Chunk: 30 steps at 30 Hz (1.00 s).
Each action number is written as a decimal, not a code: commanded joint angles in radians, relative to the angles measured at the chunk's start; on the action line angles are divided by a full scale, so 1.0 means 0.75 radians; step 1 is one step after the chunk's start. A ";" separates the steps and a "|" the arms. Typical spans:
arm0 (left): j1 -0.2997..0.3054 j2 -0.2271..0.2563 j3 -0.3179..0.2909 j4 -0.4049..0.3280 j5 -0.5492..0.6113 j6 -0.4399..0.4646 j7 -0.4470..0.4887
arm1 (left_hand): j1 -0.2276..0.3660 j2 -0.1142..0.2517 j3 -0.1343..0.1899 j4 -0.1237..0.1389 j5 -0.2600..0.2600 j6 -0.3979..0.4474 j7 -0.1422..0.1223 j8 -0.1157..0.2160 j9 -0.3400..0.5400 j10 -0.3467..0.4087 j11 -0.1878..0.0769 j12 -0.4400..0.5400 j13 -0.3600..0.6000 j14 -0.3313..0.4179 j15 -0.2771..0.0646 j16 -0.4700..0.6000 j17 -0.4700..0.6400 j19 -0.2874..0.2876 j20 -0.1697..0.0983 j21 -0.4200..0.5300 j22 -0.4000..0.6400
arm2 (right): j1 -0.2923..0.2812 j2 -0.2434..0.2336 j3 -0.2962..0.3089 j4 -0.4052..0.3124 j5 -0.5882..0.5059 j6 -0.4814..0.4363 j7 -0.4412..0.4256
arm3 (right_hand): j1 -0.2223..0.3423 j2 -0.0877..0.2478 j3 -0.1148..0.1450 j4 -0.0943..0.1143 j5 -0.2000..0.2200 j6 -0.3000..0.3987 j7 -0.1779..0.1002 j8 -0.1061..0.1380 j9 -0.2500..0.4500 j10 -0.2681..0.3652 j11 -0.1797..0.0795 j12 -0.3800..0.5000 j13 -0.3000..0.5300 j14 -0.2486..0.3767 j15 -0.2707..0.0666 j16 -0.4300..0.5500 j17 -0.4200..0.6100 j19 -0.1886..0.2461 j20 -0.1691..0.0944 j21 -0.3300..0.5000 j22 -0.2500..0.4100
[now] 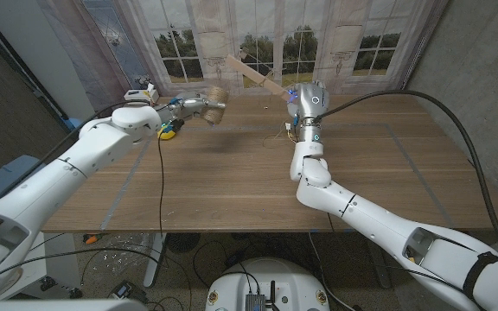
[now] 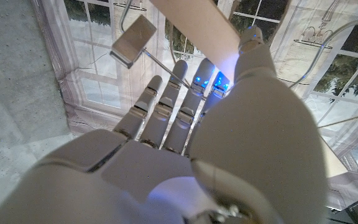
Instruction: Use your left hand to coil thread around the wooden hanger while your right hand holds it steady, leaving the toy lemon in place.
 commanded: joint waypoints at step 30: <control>-0.293 0.133 0.422 -0.248 0.785 0.549 -0.035 | 0.117 0.214 0.335 0.030 0.001 0.289 -0.065 -0.001 -0.007 0.182 -0.180 0.068 0.120 0.305 -0.344 -0.016 0.000 -0.014 -0.068 -0.003 0.004 | 0.307 -0.262 -0.269 -0.253 -0.352 -0.237 1.528 | 0.183 0.222 0.027 0.010 0.002 -0.012 -0.028 0.002 0.004 0.012 -0.039 -0.015 0.005 -0.027 -0.176 0.005 0.017 0.018 -0.024 0.009 0.003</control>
